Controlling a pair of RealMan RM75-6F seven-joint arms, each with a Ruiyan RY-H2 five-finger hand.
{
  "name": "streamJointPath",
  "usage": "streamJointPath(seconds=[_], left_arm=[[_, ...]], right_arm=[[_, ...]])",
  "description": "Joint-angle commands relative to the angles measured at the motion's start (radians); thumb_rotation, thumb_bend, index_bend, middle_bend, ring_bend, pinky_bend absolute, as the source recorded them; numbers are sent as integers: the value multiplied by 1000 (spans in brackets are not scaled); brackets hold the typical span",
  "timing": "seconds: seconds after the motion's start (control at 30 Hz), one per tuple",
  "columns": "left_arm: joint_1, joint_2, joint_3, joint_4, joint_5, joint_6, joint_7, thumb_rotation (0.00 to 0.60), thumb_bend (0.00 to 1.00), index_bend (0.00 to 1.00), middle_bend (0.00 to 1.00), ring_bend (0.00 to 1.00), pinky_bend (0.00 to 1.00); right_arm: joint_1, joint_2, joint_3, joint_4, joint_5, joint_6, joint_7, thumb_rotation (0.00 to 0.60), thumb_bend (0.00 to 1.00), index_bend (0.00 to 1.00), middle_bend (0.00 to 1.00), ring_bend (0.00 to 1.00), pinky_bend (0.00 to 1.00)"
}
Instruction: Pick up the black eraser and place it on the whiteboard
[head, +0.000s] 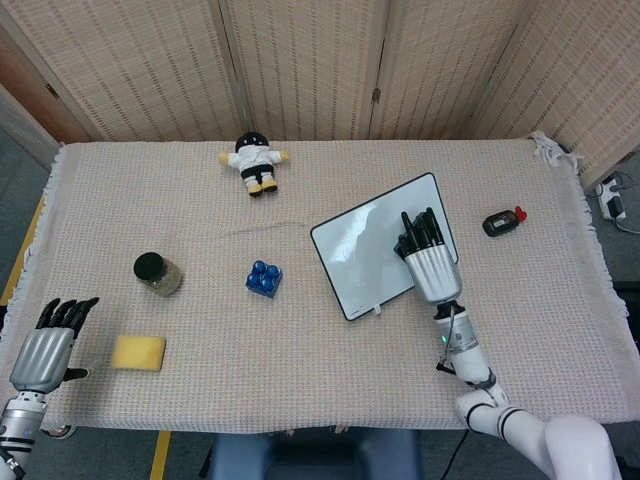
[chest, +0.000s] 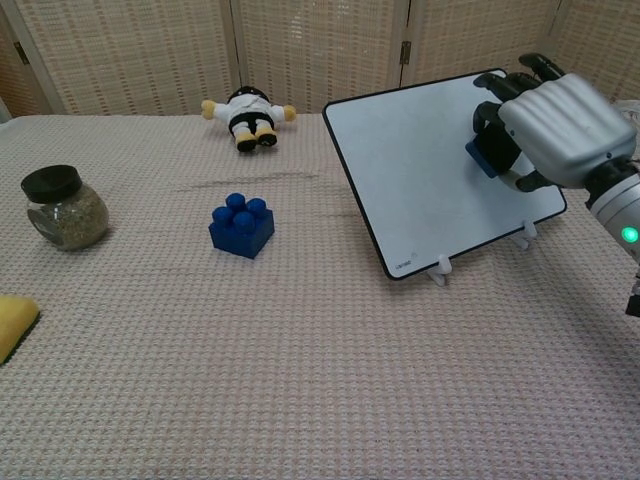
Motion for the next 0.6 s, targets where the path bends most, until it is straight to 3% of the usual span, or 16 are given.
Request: streamJointPath(seconds=[0.03,0.27,0.4,0.6], left_arm=[[0,0,-1,1,-2,-1,-4,600,198,141,184,125,59],[-3,-3,0,3,-7,-8,6,600,198,141,184,125,59],[-3,-6,0,7,-4,-4,5,600,198,131,169,125,60],[0,-7,2,4,1,5,12,600,197,130,164,125,61]], right_arm=[[17,-28,9,29,18,-7,12,600,313,577,118,161,0],[16,-34,7,26,42,-5,-12,600,313,190,7,105,0],[13,-28,11,5,61,-8,-42,600,314,94,0,97,0],[3,1,-1,-51,64,2,-50,600,313,29,0,90,0]])
